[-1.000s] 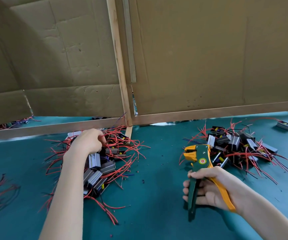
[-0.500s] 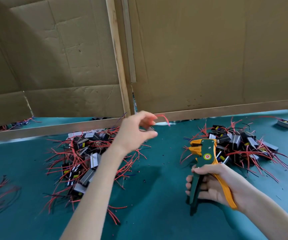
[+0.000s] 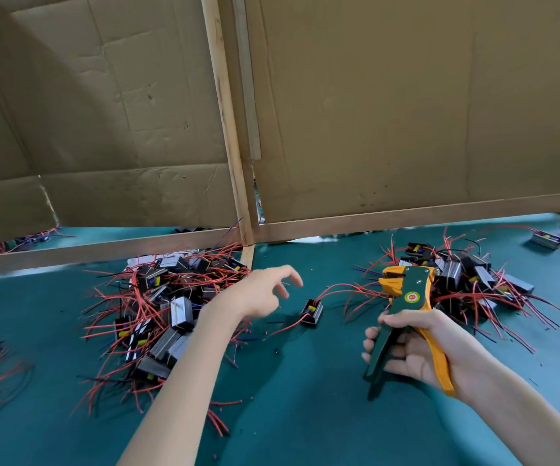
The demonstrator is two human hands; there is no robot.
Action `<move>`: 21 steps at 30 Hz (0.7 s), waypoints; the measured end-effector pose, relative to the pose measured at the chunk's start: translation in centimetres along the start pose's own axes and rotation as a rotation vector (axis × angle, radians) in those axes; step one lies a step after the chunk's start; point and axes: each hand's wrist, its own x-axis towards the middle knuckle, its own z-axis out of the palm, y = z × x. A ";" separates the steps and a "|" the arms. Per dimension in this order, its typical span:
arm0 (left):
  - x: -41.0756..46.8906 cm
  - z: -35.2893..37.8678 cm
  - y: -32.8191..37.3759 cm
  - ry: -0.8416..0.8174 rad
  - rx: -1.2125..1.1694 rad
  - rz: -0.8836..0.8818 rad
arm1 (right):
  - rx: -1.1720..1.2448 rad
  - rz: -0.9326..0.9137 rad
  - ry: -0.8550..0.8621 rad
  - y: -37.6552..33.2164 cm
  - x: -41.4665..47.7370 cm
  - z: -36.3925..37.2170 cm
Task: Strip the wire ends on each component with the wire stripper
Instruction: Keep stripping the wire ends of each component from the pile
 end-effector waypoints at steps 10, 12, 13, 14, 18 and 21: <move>0.5 3.2 -0.4 0.003 -0.215 0.211 | 0.009 0.004 0.004 0.1 -0.4 0.5; 0.7 3.7 -0.1 0.028 -0.180 0.276 | 0.012 0.008 0.001 0.0 -0.5 0.5; 0.7 3.9 -0.1 0.028 -0.140 0.301 | 0.013 0.009 0.001 0.0 -0.5 0.5; 0.8 4.0 0.0 0.024 -0.106 0.311 | 0.012 0.008 0.002 0.0 -0.5 0.5; 0.9 4.7 0.4 0.056 -0.145 0.312 | 0.014 0.017 0.003 0.0 -0.4 0.5; 1.0 4.9 0.9 0.166 -0.315 0.324 | 0.017 0.018 0.005 0.0 -0.4 0.5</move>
